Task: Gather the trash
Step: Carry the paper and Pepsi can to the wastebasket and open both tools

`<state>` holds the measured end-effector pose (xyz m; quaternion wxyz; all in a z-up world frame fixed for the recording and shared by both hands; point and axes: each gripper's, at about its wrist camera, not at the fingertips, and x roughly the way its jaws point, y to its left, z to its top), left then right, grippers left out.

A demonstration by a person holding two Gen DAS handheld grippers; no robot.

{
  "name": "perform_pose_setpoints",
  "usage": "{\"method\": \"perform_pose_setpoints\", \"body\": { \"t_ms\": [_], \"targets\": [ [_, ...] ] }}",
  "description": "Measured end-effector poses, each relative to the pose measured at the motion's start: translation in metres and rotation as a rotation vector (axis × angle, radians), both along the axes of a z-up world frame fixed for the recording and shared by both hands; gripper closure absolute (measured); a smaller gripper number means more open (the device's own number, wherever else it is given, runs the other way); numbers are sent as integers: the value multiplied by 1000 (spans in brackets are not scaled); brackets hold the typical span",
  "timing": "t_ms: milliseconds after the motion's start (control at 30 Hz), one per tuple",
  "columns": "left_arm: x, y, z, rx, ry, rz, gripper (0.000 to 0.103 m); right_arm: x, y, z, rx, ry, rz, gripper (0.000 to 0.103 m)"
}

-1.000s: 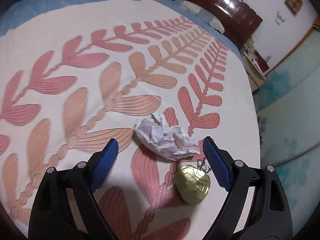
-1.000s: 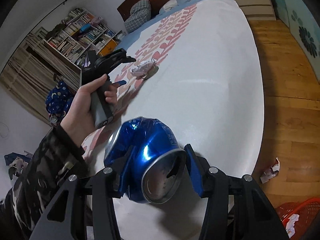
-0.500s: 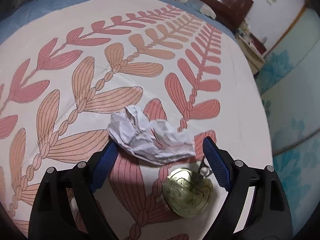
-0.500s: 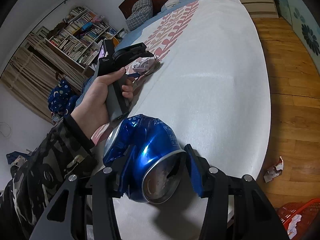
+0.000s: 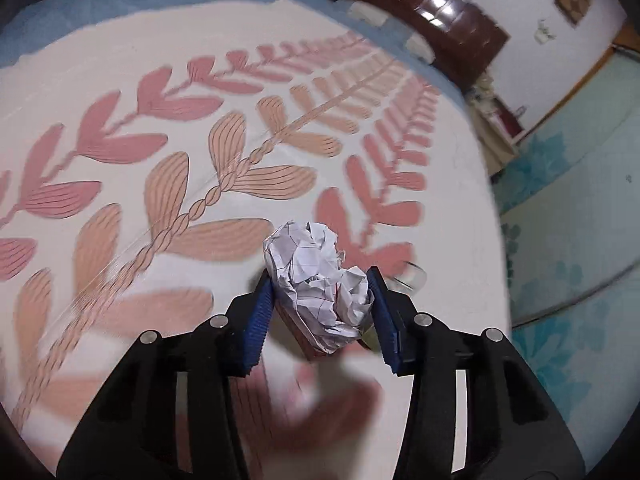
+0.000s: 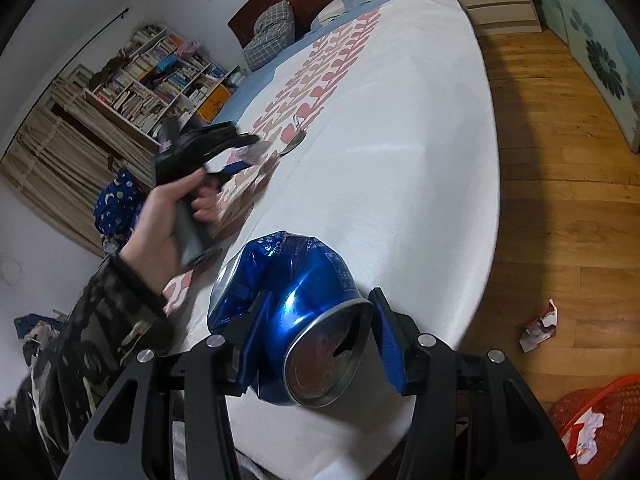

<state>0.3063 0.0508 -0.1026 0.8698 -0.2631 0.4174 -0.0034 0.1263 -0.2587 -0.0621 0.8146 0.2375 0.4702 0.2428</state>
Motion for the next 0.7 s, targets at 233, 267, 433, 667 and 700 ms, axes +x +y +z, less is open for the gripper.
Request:
{"method": "perform_pose_setpoints", "body": {
  "t_ms": [233,267,433,667,700],
  "targets": [
    [-108,-72,88,92,-193,-134,56,-30,-66,24,-9,-59,-66,54],
    [-123,-85,95,99,-206,-161,56,-36,-79,28,-12,-66,-79,54],
    [-198,-197,124,104,-228,-418,56,-86,-168,41,-37,-76,-191,54],
    [-260,-379,88,69,-106,-809,56,-173,-299,18,-158,5,-368,55],
    [-265,-402,74,58,-62,-852,56,-183,-312,10,-168,23,-388,55]
  ]
}}
